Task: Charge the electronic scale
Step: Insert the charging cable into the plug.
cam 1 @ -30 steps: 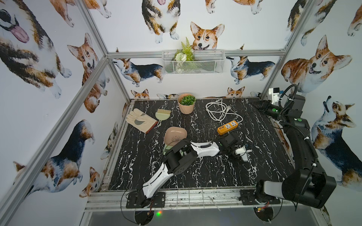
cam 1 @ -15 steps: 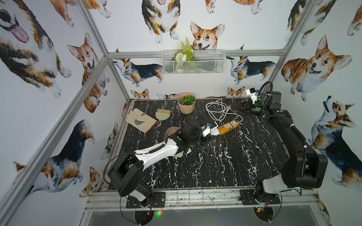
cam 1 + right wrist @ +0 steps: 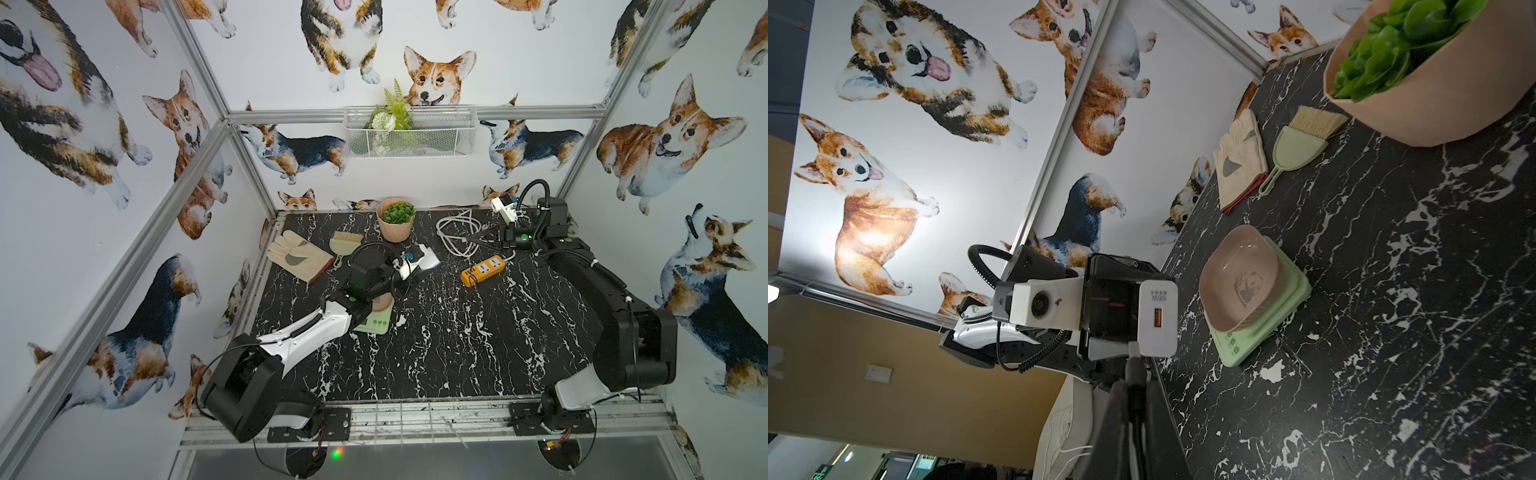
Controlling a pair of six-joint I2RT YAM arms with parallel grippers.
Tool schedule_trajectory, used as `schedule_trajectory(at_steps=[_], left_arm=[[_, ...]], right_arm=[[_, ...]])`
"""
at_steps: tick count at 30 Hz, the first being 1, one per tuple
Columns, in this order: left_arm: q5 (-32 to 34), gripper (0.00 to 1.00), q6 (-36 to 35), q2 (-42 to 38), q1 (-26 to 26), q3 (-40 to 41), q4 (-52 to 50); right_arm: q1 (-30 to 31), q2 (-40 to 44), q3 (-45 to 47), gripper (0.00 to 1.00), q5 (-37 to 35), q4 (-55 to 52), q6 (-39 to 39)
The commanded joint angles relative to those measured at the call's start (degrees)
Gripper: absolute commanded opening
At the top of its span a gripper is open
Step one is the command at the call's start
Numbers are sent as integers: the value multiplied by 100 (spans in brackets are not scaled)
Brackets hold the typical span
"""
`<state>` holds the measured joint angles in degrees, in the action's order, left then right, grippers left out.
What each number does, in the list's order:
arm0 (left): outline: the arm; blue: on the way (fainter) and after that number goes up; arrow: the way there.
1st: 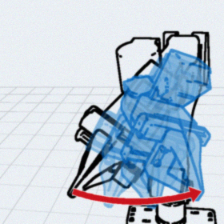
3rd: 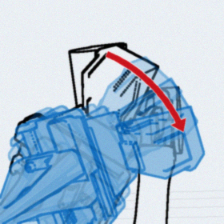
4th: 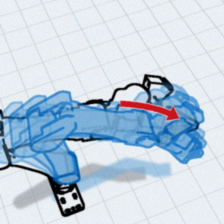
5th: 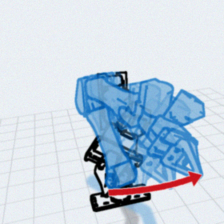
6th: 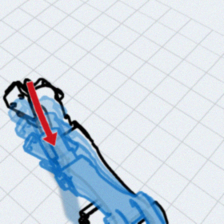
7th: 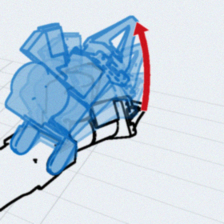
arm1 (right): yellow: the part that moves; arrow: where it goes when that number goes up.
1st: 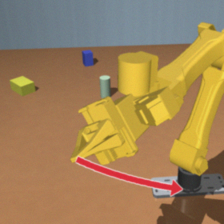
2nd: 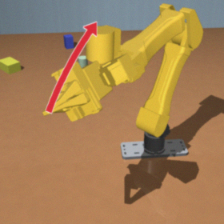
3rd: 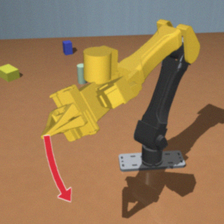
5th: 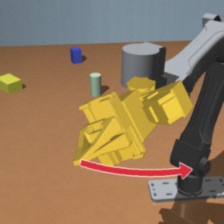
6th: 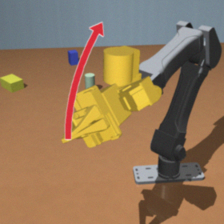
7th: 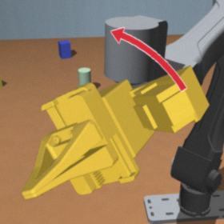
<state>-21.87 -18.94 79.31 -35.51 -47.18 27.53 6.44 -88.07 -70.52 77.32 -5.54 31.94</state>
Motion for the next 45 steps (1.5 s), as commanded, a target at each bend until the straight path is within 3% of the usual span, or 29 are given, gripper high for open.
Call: schedule_trajectory(at_steps=[1,4,6,9,14,20,27,30,37,45], left_arm=[[-518,25,-186,-4,102,18,507],[-1033,20,-180,45,231,116,815],[-1446,12,-239,85,327,94,904],[-1595,3,-229,42,414,108,982],[-2018,5,-480,-141,569,151,710],[-2521,0,-75,-179,923,522,1767],[-2860,0,-136,-85,995,406,1729],[-2886,0,-171,-48,1000,390,1709],[-2917,0,-162,85,999,433,1911],[-2883,0,-264,6,1002,434,1770]], right_arm=[[155,-13,-24,0,241,225,24],[306,-16,-40,0,187,172,22],[446,-51,-97,0,185,95,-4],[639,-53,-148,0,196,-25,-63],[794,52,-227,0,54,-683,-581],[1067,-123,-651,0,-224,-1935,-1486],[1329,-191,-682,0,-286,-2063,-1585],[1356,-197,-691,0,-307,-2003,-1466],[1386,-32,-500,0,-165,-756,-330],[1449,-85,-496,0,-415,-786,-240]])
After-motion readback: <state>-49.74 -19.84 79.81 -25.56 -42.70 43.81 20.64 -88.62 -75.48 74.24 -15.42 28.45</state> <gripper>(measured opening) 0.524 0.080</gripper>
